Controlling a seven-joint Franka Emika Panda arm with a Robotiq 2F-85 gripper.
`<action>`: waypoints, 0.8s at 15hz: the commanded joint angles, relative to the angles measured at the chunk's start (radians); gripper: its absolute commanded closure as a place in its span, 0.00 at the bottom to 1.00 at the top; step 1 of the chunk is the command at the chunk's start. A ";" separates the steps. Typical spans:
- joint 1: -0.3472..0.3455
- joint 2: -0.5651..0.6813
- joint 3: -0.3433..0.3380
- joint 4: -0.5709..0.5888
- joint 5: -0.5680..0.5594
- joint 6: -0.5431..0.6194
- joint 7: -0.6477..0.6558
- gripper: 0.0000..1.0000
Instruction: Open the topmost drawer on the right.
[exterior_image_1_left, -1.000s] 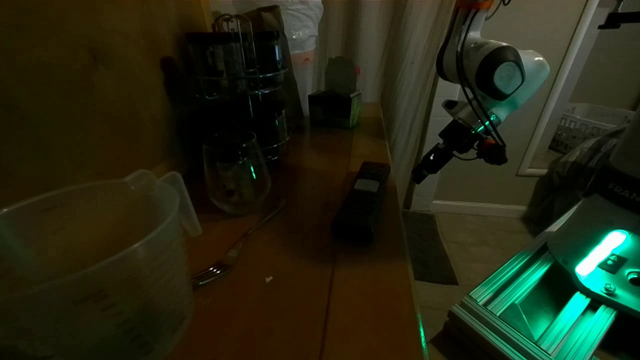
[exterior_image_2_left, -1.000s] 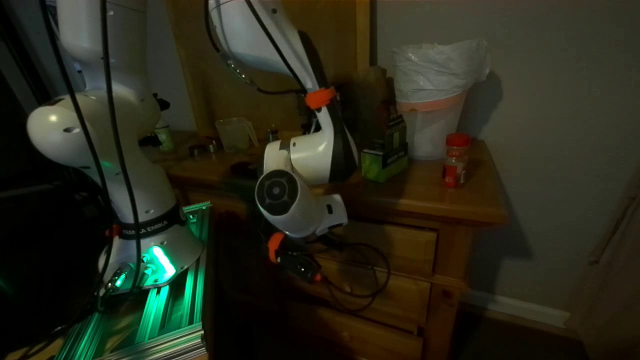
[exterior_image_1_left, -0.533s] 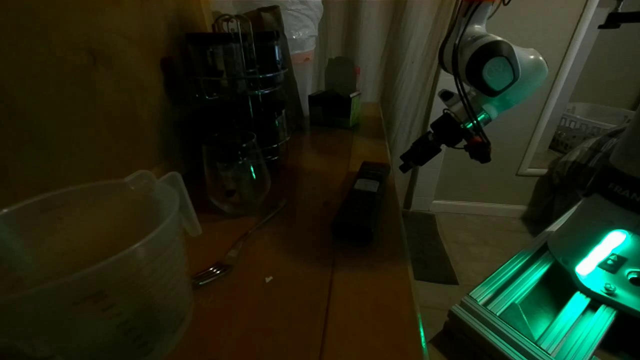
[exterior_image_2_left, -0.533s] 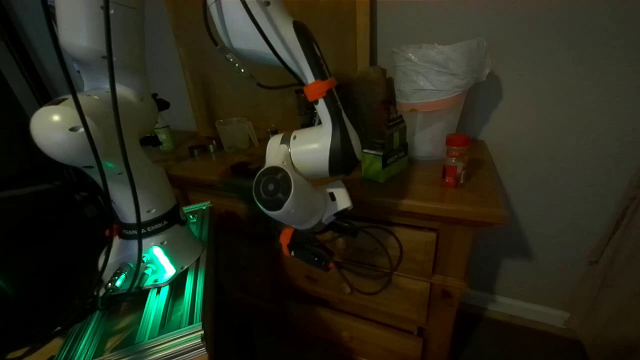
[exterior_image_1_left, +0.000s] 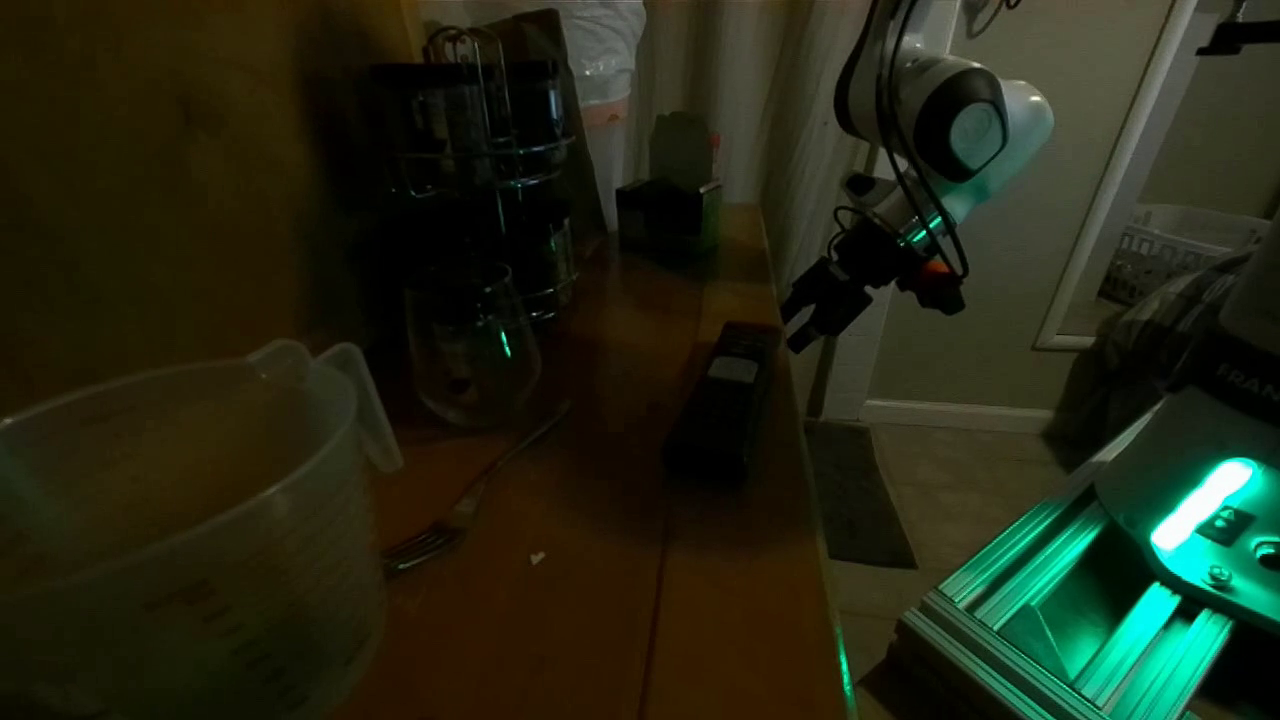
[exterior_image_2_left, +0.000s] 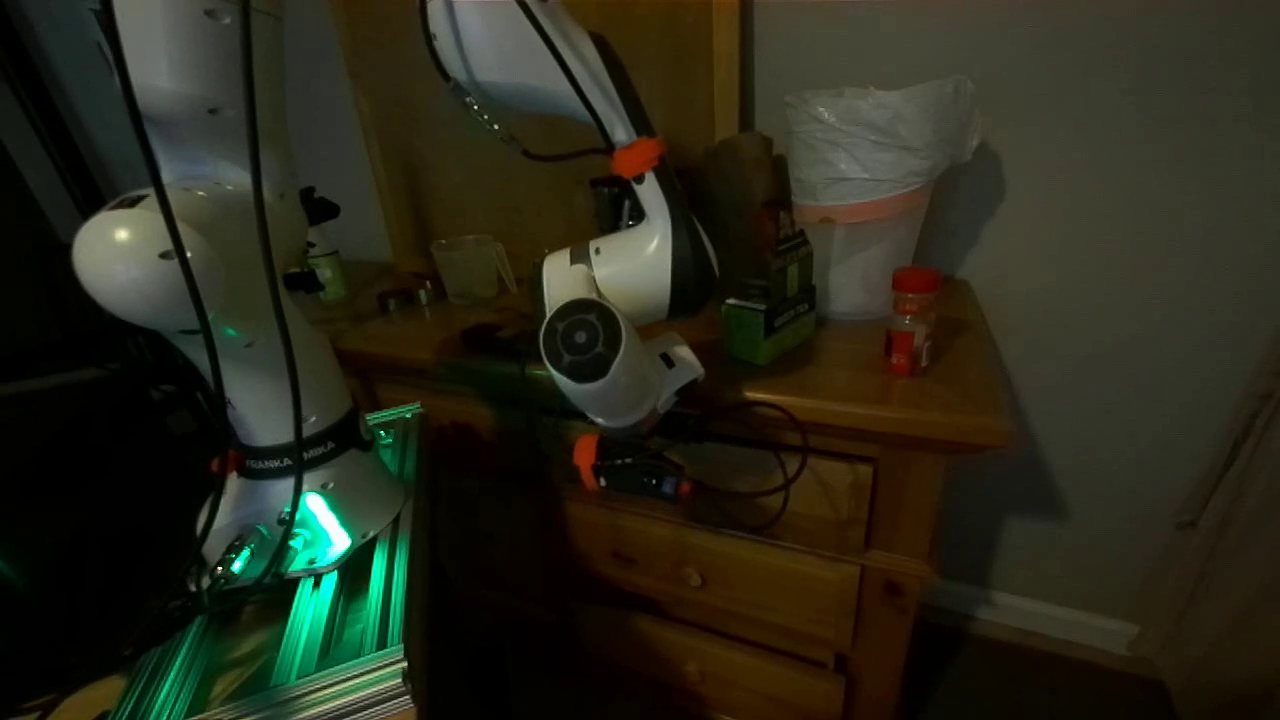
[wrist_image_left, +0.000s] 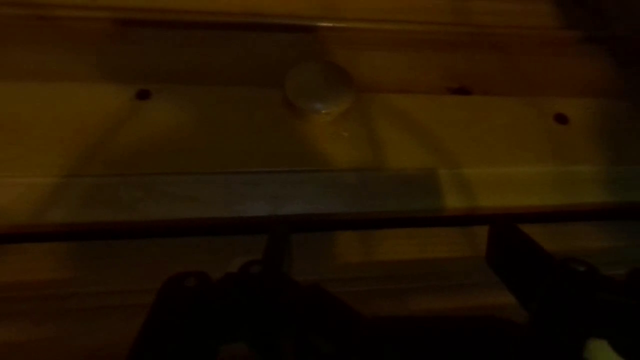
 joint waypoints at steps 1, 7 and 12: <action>0.008 0.053 -0.003 0.005 0.025 0.072 -0.028 0.00; 0.019 0.175 -0.005 0.048 0.174 0.152 -0.033 0.00; 0.071 0.216 -0.058 0.089 0.273 0.102 -0.037 0.00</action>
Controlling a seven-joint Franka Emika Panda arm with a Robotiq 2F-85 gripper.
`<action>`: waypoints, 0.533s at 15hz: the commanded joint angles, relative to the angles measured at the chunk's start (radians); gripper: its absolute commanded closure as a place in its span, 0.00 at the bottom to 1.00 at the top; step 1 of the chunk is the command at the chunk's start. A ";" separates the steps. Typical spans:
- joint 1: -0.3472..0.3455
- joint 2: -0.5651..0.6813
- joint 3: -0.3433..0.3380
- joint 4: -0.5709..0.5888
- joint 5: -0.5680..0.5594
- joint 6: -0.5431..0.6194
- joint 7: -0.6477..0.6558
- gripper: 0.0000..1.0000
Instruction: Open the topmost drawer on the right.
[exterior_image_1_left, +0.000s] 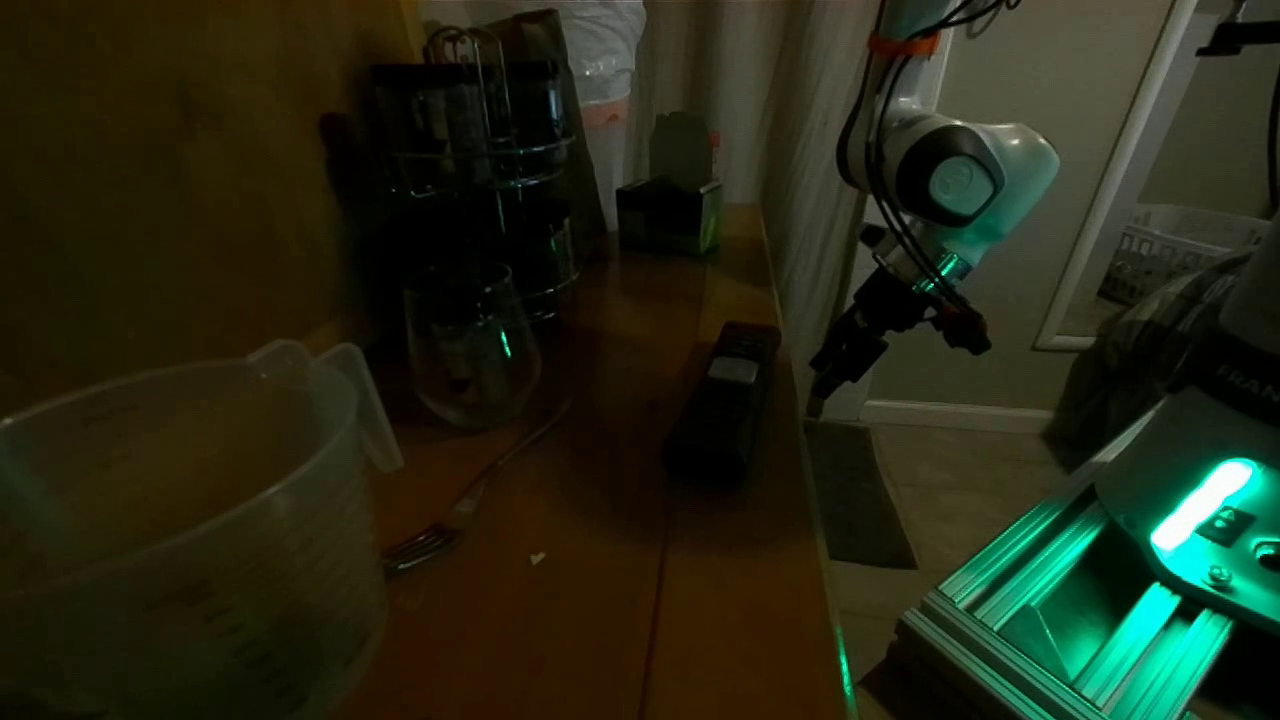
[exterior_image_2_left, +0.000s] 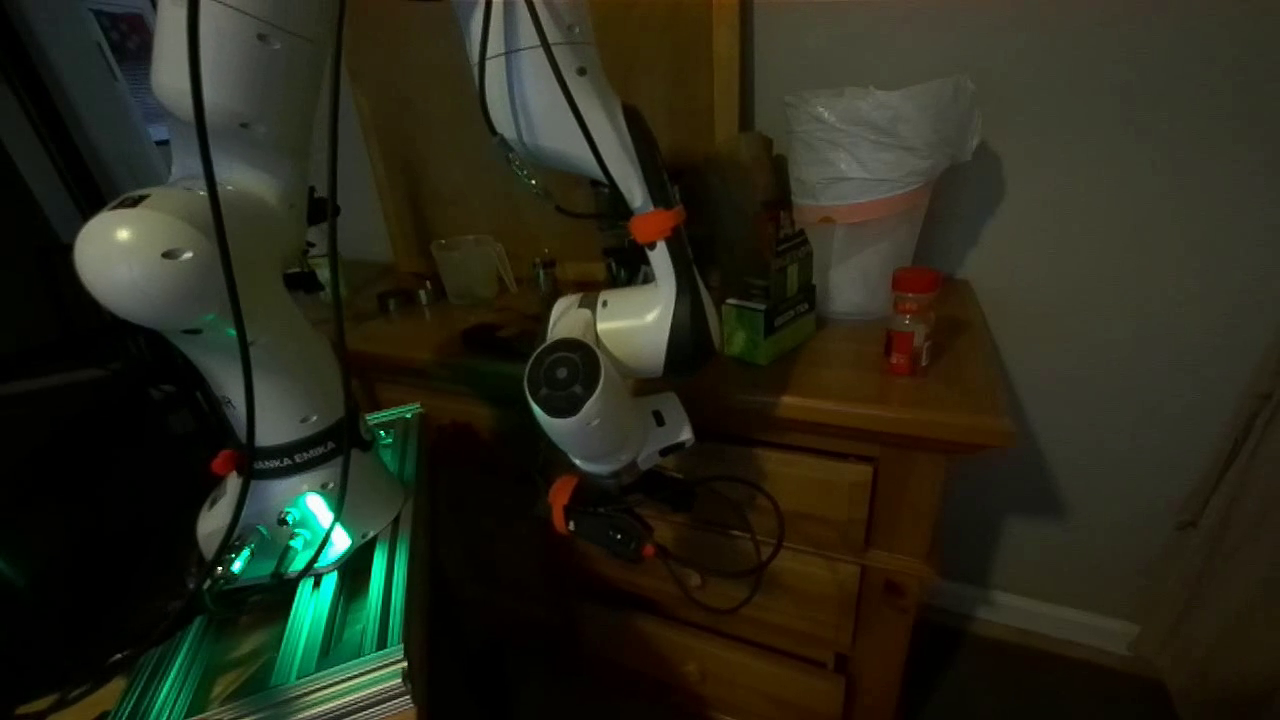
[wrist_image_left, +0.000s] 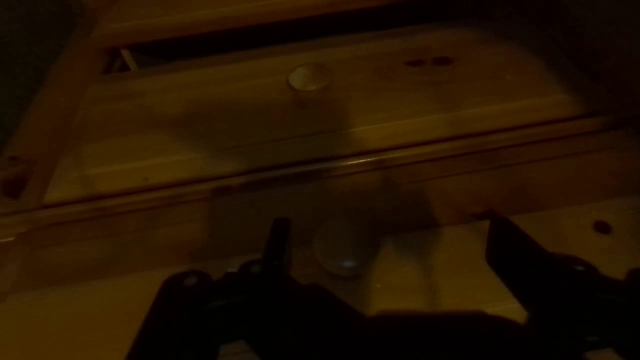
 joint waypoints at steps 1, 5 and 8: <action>0.078 0.057 -0.067 0.045 0.102 -0.036 -0.037 0.00; 0.079 0.049 -0.068 0.036 0.073 -0.038 0.002 0.00; 0.101 0.080 -0.080 0.046 0.082 -0.046 0.000 0.00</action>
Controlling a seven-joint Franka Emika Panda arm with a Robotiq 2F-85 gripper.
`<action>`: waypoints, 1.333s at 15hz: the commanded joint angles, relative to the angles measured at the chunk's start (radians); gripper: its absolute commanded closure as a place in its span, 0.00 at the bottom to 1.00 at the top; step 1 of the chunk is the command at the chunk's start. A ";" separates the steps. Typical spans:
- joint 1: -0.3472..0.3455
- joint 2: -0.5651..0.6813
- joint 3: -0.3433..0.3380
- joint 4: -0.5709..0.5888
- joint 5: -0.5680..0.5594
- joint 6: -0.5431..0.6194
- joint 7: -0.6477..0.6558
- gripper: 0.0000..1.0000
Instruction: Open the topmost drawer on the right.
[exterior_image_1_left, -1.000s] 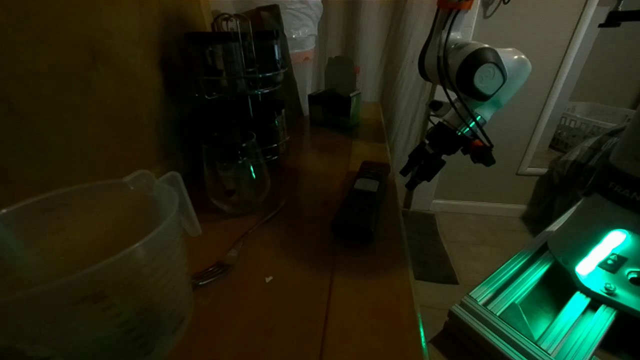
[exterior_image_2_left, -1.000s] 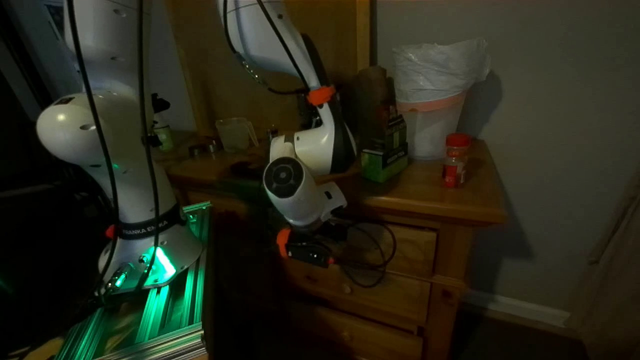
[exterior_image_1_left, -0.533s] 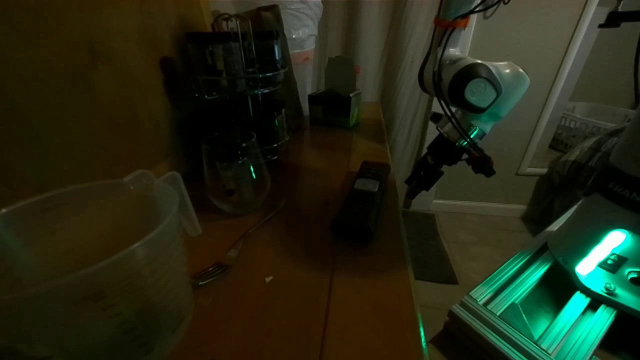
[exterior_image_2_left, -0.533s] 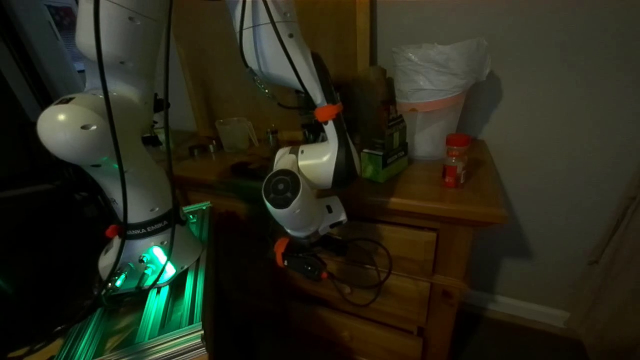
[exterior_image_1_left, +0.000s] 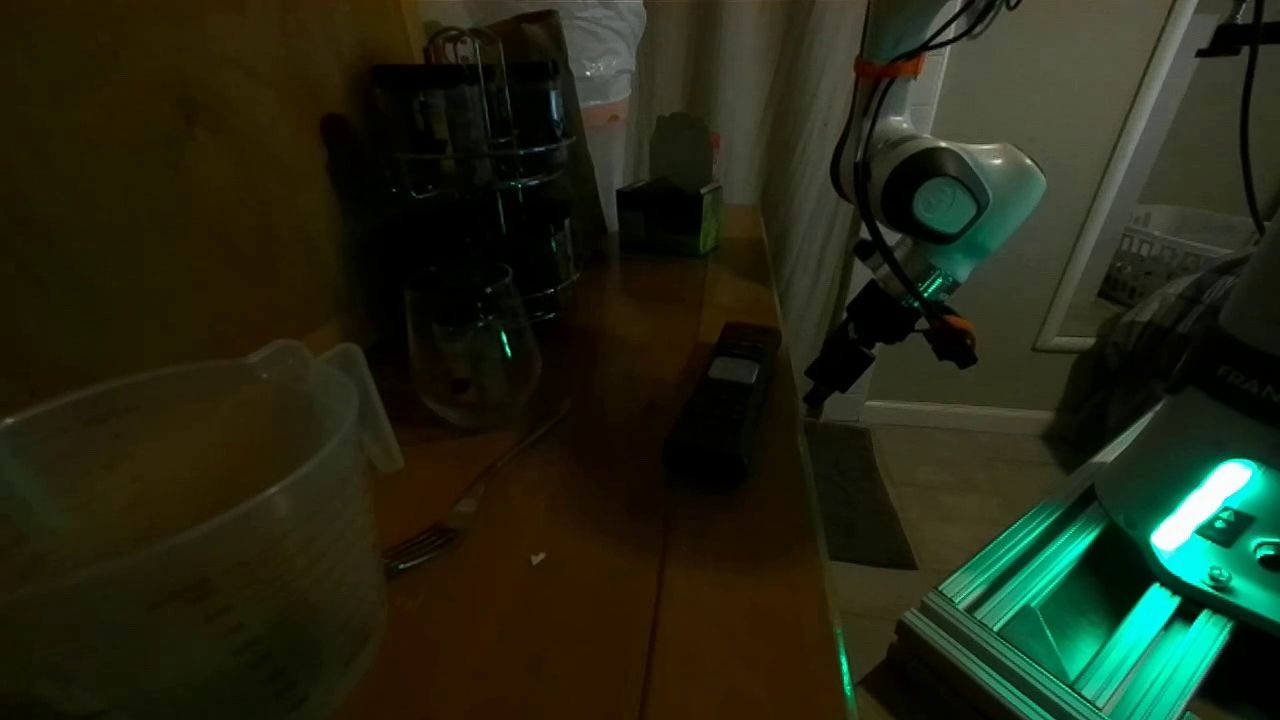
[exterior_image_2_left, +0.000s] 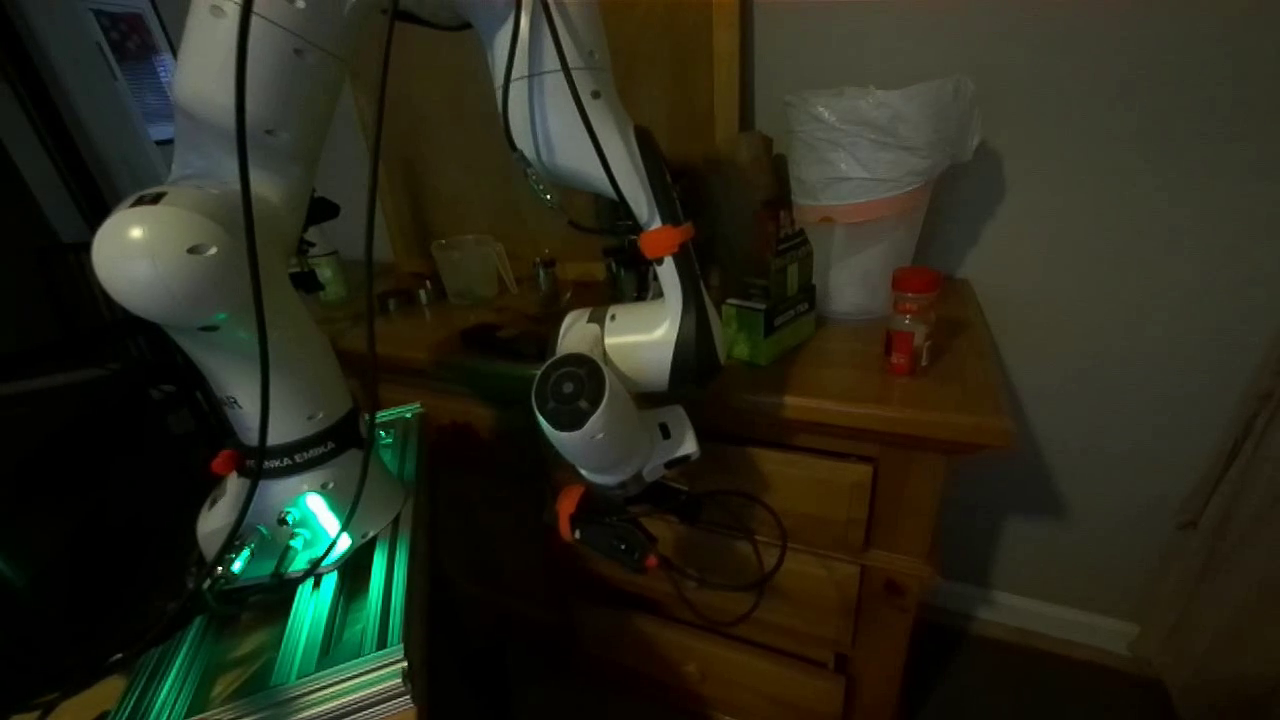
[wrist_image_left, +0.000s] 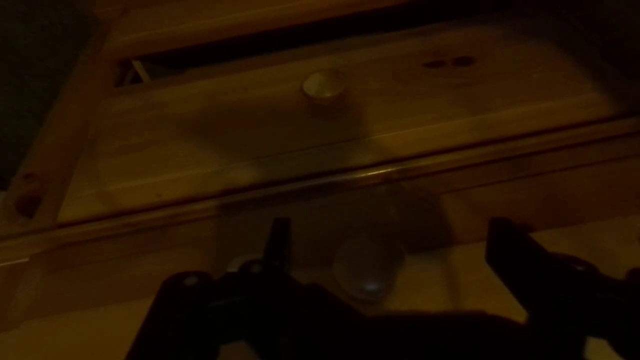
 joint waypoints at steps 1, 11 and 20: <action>-0.022 -0.003 0.016 0.003 0.003 -0.017 -0.035 0.00; 0.198 0.033 -0.185 0.061 -0.031 -0.289 -0.026 0.00; 0.326 0.124 -0.256 0.060 0.034 -0.289 -0.026 0.00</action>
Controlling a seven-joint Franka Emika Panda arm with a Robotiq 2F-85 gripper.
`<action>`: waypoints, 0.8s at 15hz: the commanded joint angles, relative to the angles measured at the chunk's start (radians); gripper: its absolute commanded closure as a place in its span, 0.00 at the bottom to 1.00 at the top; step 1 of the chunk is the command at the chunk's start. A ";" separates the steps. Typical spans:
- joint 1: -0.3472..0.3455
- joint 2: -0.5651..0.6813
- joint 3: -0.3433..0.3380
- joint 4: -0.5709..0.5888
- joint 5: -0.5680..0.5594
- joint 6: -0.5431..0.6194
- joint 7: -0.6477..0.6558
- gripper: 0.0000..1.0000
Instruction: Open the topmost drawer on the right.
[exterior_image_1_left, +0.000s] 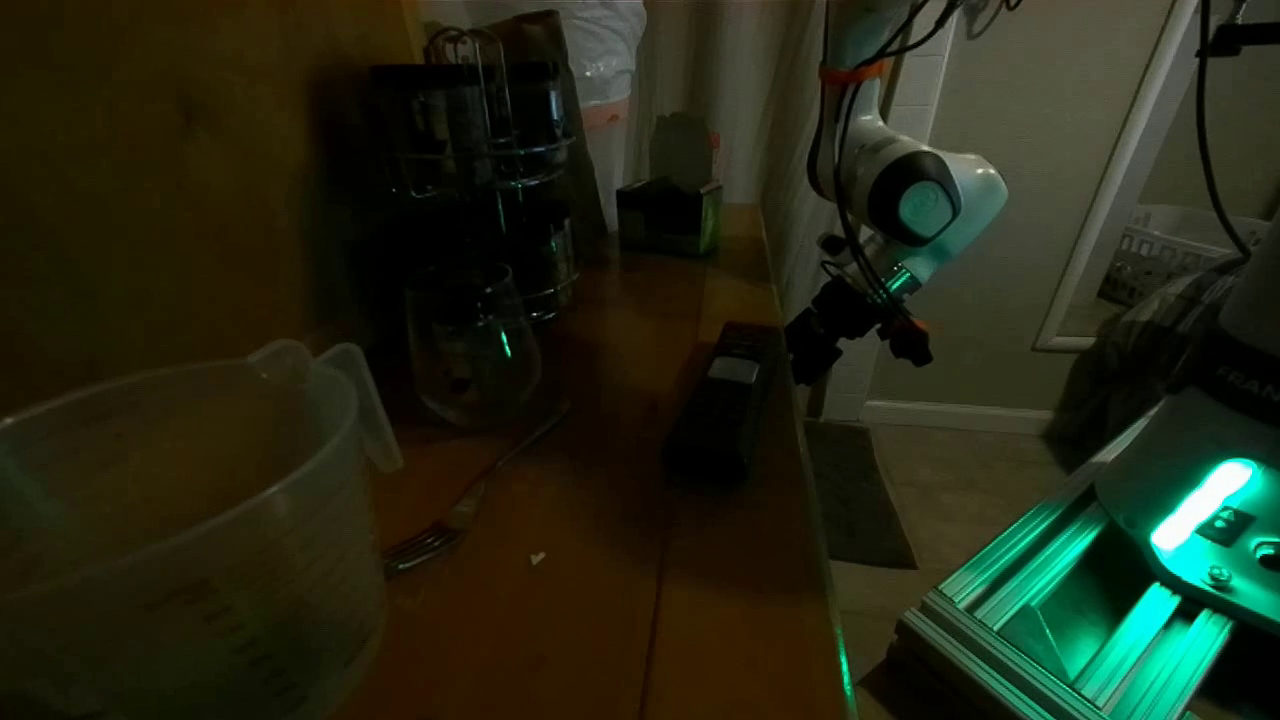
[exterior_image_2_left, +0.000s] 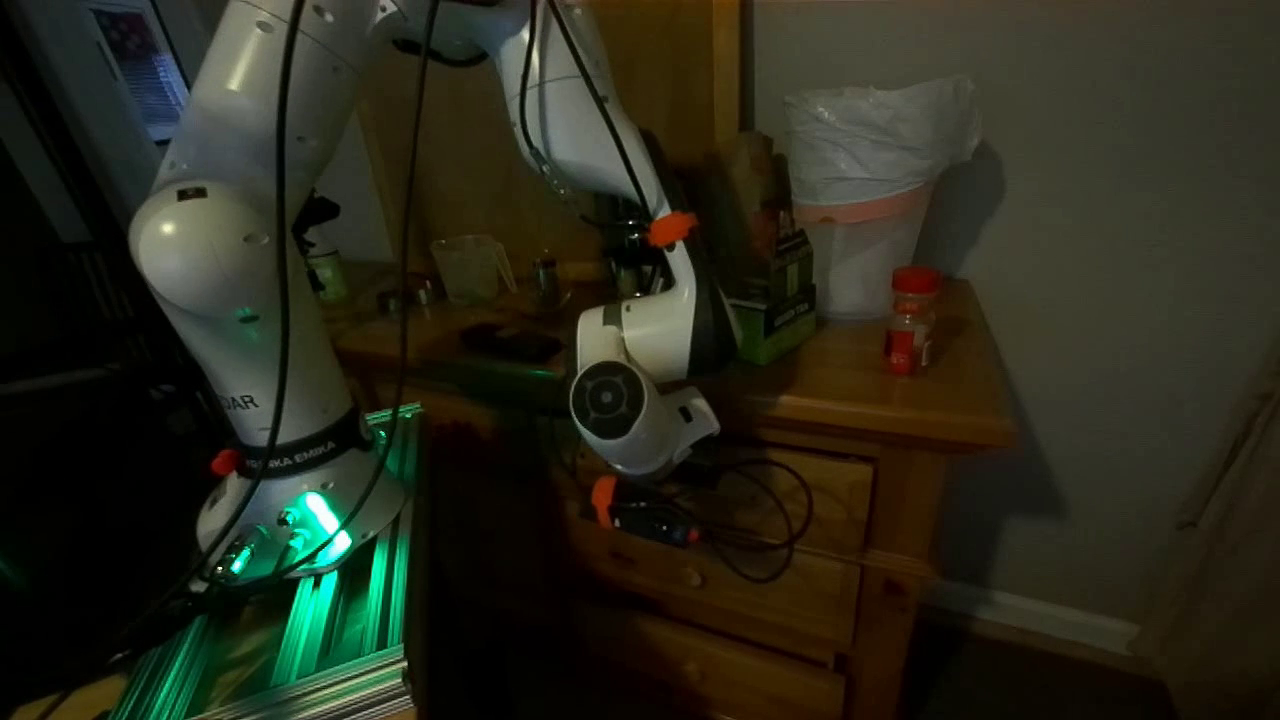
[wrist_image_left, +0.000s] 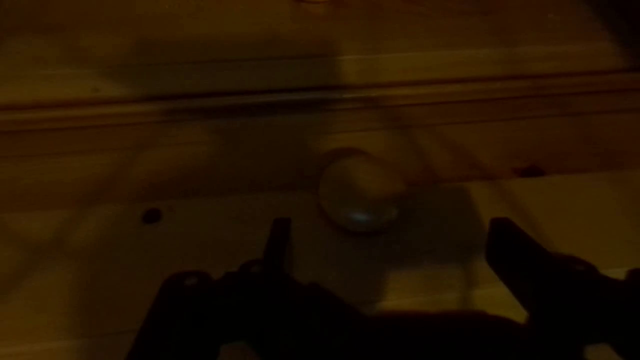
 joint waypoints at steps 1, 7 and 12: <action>0.047 0.046 -0.020 0.008 0.054 -0.015 -0.029 0.00; 0.067 0.080 -0.019 0.013 0.091 -0.025 -0.031 0.00; 0.079 0.093 -0.023 0.022 0.147 -0.031 -0.030 0.00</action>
